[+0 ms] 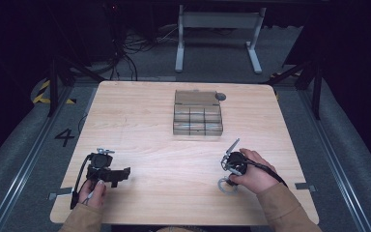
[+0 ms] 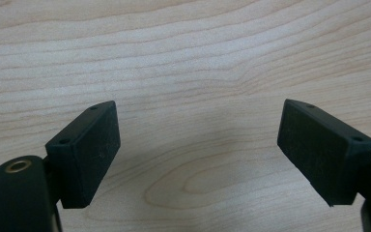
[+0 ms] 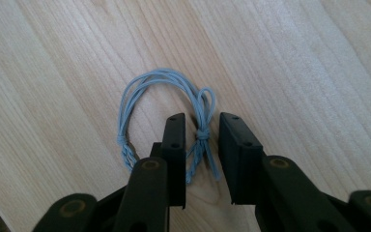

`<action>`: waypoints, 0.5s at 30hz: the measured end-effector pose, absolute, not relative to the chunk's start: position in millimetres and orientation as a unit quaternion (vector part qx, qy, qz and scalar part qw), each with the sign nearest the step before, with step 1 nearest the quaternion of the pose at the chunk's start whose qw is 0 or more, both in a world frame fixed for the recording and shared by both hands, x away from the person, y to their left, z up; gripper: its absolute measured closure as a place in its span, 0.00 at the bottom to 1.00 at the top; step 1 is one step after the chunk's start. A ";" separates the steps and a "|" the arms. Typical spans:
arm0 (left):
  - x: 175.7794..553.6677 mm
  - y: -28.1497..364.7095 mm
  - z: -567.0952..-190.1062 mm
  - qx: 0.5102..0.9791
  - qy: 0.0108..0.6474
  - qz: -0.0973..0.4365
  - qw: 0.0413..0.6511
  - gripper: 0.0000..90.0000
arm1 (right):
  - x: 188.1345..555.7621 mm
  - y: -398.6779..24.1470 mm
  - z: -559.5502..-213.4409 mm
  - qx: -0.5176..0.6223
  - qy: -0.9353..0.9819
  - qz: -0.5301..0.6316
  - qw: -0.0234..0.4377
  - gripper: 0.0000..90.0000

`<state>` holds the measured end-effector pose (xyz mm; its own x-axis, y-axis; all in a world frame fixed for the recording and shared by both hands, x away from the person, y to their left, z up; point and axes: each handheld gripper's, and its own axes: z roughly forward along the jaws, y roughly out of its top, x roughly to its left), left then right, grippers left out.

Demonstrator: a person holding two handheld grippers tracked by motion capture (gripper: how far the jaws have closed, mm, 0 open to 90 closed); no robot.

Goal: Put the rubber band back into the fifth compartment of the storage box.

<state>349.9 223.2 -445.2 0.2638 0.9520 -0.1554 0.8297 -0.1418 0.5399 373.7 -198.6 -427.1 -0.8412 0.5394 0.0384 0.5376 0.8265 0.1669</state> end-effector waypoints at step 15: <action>349.9 223.2 -445.2 0.747 0.596 0.113 0.271 0.18 | 372.0 -192.5 -427.1 0.278 0.958 0.060 0.022 0.95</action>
<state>349.9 223.2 -445.2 0.2631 0.9522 -0.1554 0.8298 -0.1412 0.5399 372.0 -192.5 -427.1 -0.8447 0.5352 -0.0091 0.5298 0.8384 0.1282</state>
